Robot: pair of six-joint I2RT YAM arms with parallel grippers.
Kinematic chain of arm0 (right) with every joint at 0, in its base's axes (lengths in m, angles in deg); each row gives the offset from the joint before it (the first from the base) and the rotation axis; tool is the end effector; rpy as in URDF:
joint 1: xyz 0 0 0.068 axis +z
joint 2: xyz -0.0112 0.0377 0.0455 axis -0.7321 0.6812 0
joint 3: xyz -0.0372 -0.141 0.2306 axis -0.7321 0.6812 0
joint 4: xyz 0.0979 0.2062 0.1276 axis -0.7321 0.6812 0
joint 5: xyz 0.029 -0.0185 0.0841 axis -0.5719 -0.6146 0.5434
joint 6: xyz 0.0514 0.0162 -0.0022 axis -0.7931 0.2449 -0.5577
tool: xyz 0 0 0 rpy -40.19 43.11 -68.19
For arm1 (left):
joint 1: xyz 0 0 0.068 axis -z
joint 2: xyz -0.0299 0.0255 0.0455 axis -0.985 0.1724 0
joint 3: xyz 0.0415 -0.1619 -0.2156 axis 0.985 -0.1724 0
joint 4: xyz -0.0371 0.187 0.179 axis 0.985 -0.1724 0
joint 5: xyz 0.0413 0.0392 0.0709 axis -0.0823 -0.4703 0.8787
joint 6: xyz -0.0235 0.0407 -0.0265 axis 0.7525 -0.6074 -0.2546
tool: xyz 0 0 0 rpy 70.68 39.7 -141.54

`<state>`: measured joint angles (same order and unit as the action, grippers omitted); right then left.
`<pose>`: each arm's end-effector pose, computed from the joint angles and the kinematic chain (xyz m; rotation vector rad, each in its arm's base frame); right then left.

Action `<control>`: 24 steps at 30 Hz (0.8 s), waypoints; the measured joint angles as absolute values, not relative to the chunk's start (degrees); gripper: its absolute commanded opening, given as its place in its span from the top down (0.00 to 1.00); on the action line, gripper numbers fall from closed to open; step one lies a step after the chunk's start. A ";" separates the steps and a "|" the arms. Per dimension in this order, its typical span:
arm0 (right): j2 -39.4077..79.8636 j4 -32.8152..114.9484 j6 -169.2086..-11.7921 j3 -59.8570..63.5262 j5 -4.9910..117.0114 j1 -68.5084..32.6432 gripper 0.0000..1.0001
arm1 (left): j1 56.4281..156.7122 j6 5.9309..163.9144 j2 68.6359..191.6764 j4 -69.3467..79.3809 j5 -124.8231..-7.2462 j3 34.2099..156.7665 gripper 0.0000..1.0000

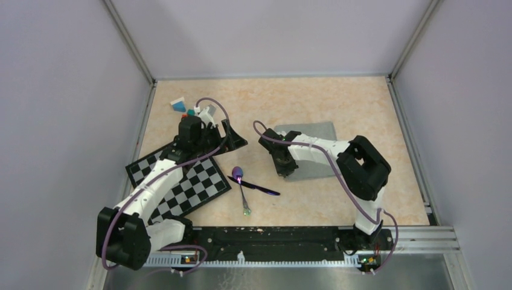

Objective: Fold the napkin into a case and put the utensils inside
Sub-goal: Pick up the lower triangle-folded napkin from the center of the board.

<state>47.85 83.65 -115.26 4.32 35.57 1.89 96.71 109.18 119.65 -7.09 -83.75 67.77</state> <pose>0.2424 0.2664 0.1633 -0.3992 2.8195 -0.0623 0.2350 -0.0866 0.2694 -0.0803 2.2106 -1.0085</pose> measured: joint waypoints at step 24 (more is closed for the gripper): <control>26.67 60.15 -113.95 27.03 57.28 -10.15 1.00 | 107.40 139.43 153.64 14.25 -87.77 71.57 0.09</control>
